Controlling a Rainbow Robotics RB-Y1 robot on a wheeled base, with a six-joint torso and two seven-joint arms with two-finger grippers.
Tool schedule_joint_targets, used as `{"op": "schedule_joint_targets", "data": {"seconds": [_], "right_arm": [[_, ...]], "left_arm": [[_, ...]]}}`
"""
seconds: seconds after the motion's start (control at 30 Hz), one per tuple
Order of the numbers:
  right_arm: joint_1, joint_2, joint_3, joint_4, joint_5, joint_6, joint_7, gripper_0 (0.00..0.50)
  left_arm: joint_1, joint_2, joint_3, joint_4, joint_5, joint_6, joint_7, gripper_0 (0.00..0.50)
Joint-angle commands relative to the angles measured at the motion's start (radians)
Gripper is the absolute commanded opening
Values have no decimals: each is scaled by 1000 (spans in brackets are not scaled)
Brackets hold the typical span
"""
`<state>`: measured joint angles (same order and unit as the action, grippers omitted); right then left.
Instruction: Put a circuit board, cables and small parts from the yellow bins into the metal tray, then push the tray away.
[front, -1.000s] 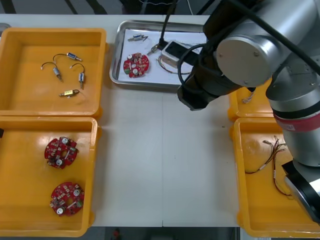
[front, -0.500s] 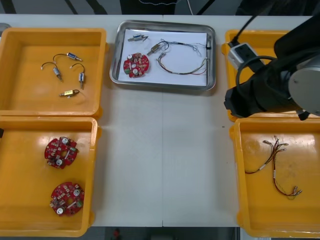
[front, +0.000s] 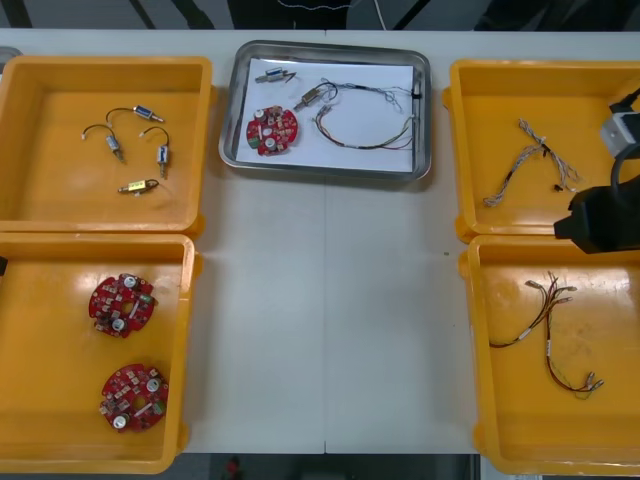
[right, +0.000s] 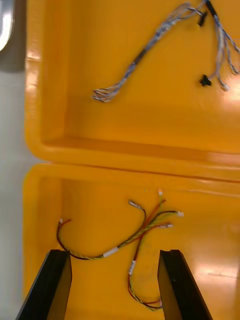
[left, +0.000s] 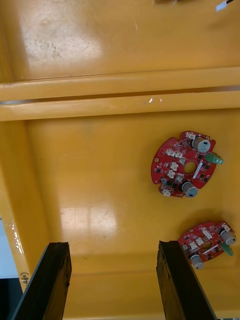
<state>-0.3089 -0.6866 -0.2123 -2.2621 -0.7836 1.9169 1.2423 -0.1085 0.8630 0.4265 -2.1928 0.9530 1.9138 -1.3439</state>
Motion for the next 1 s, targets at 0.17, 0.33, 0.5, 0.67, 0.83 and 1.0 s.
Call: {"op": "schedule_joint_targets", "data": {"seconds": [0.17, 0.33, 0.5, 0.67, 0.83, 1.0], "right_arm": [[90, -110, -99, -33, -36, 3, 9, 500], [151, -125, -122, -19, -32, 3, 20, 500], [154, -123, -131, 6, -29, 3, 26, 500], [154, -123, -131, 7, -54, 3, 17, 500], [149, -123, -142, 7, -77, 3, 22, 500], [149, -125, -142, -1, -89, 3, 20, 500]], "left_arm": [[16, 41, 31, -25, 7, 6, -26, 500], [16, 41, 31, -25, 7, 6, -26, 500], [16, 41, 31, -25, 7, 6, -26, 500], [16, 41, 31, -25, 7, 6, -26, 500], [16, 41, 31, -25, 7, 6, -26, 500], [16, 41, 31, -25, 7, 6, -26, 500]]}}
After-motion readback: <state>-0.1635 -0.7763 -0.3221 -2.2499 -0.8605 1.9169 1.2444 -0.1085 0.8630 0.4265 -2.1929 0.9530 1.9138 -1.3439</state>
